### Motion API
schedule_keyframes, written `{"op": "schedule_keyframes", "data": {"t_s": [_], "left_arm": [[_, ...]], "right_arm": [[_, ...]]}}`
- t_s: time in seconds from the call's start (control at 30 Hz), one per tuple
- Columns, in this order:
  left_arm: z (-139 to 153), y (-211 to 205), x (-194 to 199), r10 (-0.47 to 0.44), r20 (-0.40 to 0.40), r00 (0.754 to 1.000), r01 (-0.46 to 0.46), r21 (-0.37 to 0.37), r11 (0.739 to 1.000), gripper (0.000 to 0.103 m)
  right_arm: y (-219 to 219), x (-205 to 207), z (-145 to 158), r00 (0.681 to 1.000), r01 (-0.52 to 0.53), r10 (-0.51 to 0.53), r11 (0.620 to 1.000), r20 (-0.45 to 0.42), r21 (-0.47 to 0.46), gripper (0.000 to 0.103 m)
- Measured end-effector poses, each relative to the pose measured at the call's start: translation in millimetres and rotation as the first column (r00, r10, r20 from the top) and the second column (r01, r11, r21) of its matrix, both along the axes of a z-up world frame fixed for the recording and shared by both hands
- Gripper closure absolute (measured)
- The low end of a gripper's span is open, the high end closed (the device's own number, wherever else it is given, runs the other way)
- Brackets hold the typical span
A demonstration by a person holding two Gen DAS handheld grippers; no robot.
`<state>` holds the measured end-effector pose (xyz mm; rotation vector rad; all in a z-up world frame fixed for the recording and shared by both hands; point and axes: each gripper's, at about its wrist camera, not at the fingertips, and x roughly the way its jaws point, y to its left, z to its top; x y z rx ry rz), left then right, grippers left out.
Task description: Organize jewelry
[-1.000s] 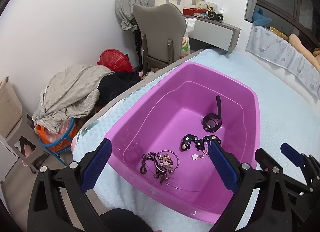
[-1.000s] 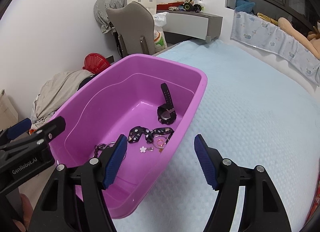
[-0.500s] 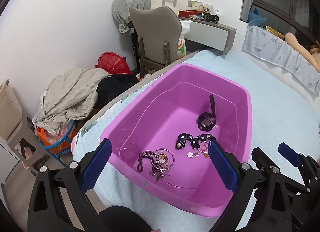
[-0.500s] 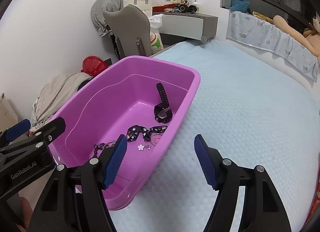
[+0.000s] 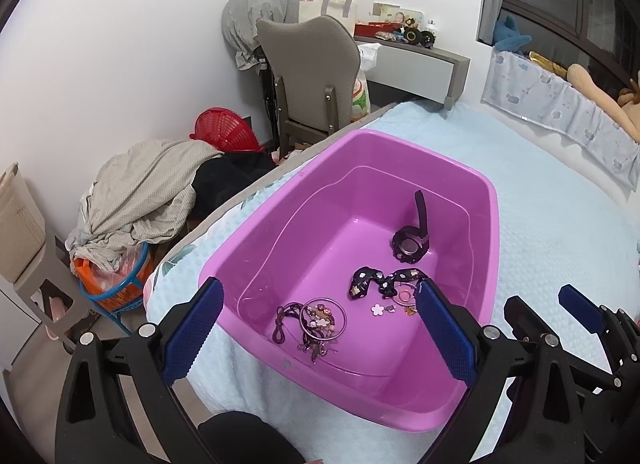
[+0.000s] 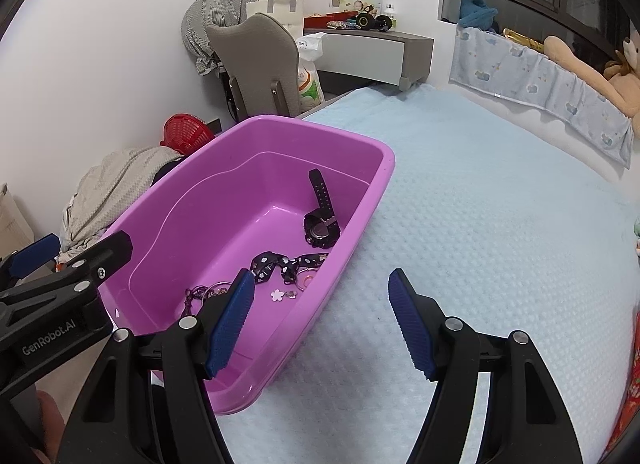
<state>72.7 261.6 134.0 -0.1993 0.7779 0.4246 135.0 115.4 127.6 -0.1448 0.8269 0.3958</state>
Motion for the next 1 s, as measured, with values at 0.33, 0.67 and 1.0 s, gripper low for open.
{"op": "schedule_keyframes", "data": {"t_s": [0.33, 0.67, 1.0], "left_arm": [[-0.8, -1.1, -1.0, -0.001, 0.000, 1.000, 0.001, -0.011, 1.000, 0.008], [-0.9, 2.2, -1.8, -0.002, -0.003, 1.000, 0.002, -0.016, 1.000, 0.008], [1.6, 1.8, -2.8, -0.011, -0.001, 1.000, 0.011, -0.018, 1.000, 0.008]], "right_arm": [[0.8, -1.8, 2.4, 1.000, -0.002, 0.002, 1.000, 0.003, -0.006, 0.036], [2.7, -3.1, 3.3, 1.000, -0.002, 0.002, 1.000, 0.006, -0.006, 0.036], [4.1, -5.9, 6.3, 1.000, -0.004, 0.004, 1.000, 0.015, -0.011, 0.036]]}}
